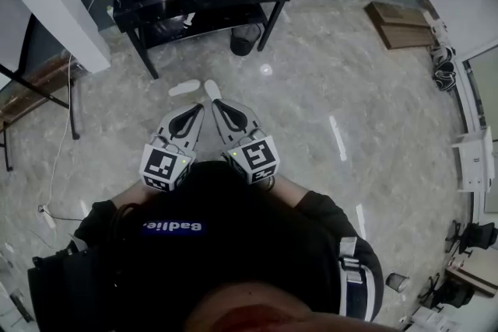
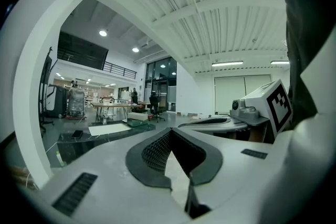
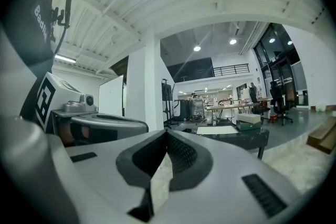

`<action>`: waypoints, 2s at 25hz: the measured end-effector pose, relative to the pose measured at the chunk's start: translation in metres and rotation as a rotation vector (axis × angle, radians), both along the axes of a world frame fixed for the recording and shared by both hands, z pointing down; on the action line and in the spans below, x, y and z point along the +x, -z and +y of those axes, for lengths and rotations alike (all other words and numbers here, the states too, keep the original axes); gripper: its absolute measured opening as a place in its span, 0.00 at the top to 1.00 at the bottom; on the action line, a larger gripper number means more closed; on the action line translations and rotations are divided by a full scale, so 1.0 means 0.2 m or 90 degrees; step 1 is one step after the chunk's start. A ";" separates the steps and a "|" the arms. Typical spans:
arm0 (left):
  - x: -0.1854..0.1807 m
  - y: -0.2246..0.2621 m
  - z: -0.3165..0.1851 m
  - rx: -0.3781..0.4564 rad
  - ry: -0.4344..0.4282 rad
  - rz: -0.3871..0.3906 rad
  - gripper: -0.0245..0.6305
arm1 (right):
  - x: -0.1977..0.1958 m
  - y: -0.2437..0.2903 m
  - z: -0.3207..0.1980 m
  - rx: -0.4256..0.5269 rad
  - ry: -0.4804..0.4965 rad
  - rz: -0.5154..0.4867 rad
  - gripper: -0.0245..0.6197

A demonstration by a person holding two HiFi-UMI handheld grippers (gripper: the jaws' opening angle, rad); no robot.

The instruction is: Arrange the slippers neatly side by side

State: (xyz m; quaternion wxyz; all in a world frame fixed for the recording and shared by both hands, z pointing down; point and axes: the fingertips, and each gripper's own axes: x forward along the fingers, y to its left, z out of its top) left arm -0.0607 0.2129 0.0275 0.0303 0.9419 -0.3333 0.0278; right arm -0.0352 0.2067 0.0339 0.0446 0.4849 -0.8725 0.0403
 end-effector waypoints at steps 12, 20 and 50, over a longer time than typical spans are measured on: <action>0.09 -0.04 -0.01 -0.021 0.007 -0.018 0.96 | 0.12 -0.02 -0.01 -0.014 0.002 -0.034 0.96; 0.20 -0.07 -0.05 -0.030 0.041 -0.046 0.96 | 0.26 -0.04 -0.04 -0.019 0.027 -0.047 0.96; 0.10 -0.24 -0.62 -0.074 0.105 -0.042 0.96 | 0.37 -0.21 -0.55 -0.058 0.002 -0.065 0.96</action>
